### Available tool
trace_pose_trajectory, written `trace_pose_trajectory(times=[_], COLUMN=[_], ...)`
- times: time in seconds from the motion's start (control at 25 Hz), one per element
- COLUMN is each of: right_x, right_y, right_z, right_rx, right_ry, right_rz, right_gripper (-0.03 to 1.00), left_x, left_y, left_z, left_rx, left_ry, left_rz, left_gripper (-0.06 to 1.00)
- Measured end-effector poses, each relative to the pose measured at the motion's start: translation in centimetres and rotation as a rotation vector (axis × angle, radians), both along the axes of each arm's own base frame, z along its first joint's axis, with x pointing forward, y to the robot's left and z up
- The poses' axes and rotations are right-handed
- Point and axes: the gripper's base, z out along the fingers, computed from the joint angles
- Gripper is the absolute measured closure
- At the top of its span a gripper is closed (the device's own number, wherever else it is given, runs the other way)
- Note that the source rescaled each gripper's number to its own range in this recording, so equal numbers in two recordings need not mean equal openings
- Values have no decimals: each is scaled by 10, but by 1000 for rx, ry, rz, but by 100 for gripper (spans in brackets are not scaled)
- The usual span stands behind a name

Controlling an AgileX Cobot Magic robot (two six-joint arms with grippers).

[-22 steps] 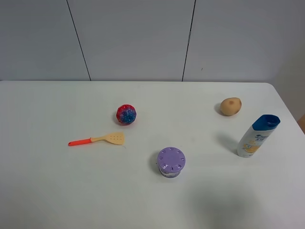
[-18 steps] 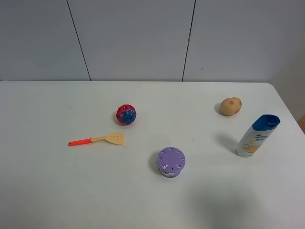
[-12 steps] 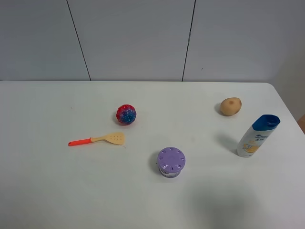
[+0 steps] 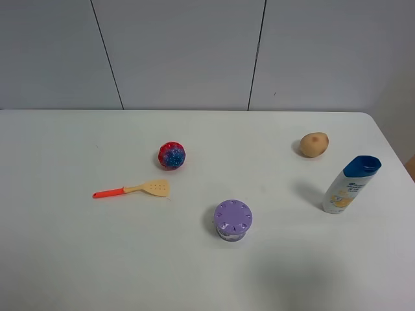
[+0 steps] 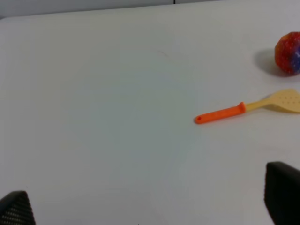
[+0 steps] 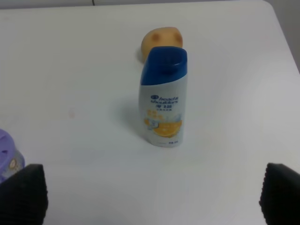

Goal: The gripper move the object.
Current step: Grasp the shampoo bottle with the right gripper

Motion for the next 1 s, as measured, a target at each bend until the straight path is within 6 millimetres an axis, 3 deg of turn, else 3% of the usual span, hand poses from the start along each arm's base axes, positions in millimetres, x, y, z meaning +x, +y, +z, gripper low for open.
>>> trace_pose_trajectory(times=[0.24,0.36,0.68,1.0], right_x=[0,10,79,139], right_y=[1,2,5,3], right_z=[0,0,14,63], right_rx=[0,-18,-129,-212], right_ry=[-1,59,358,391], right_rz=[13,36,209,294], right_gripper=[11,11,12,14], left_x=[0,0,0,0], left_y=[0,0,0,0], left_z=[0,0,0,0], left_rx=[0,0,0,0], left_ry=[0,0,0,0], left_rz=[0,0,0,0], left_gripper=[-6,-6,-6,-6])
